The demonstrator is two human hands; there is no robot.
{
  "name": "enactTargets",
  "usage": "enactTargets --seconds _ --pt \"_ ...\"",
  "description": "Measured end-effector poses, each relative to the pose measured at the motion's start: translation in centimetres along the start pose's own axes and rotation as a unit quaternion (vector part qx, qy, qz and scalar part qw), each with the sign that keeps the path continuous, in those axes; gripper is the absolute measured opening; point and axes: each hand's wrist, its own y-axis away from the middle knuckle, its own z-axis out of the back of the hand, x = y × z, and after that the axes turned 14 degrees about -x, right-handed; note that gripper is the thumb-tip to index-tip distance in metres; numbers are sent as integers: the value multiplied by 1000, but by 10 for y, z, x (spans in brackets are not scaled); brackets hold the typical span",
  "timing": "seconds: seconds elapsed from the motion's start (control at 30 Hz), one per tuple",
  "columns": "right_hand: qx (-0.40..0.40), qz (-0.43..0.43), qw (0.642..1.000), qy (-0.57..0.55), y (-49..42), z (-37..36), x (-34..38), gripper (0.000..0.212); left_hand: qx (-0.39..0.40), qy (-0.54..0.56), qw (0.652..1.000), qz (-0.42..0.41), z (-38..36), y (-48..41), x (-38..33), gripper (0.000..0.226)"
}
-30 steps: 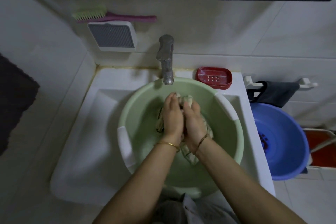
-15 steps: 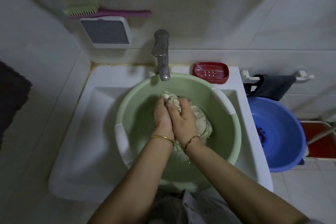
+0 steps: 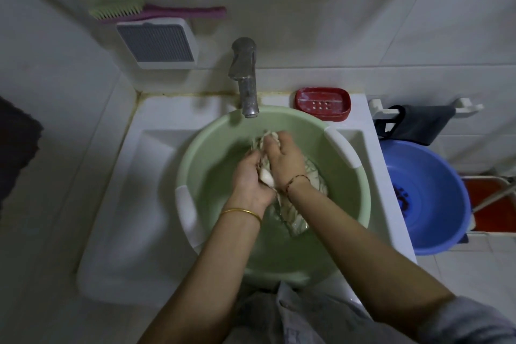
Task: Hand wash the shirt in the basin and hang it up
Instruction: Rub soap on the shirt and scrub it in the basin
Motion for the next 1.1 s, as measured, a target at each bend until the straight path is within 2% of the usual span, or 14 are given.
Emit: enactTargets --seconds 0.07,0.17,0.23,0.33,0.4,0.53,0.6,0.7,0.77,0.87,0.93,1.0,1.1 --pt "0 -12 999 -32 15 6 -5 17 -3 21 999 -33 0 -6 -4 24" --pt "-27 83 995 -46 53 7 -1 34 -8 -47 997 -59 1 -4 -6 25" --pt "-18 98 994 -33 38 1 2 39 3 -79 996 -35 2 2 -1 28" --pt "-3 16 999 -30 0 1 2 19 12 -22 999 -22 -3 5 1 25" --pt "-22 -23 998 -51 3 4 -3 9 13 27 999 -39 -6 -1 -5 22" --pt "-33 82 993 -76 52 5 0 27 -20 -50 996 -76 -4 -5 -15 24" --pt "-36 112 992 -49 38 1 7 33 -19 -93 994 -59 -3 0 -7 28" --pt "-15 29 999 -35 2 3 1 26 1 -40 999 -31 -4 6 1 29" --pt "-5 -3 999 -47 10 10 -7 21 16 1 999 -50 -3 3 -2 25" --pt "0 89 994 -62 52 14 0 38 -9 -31 997 -77 -2 2 -11 24" --pt "-7 131 990 -42 45 8 3 44 -4 -78 995 -58 0 7 -5 24" --pt "-5 92 995 -30 17 5 4 43 12 -64 997 -34 -1 13 2 27" --pt "0 7 999 -42 4 14 -4 27 44 7 998 -47 -2 13 3 25"
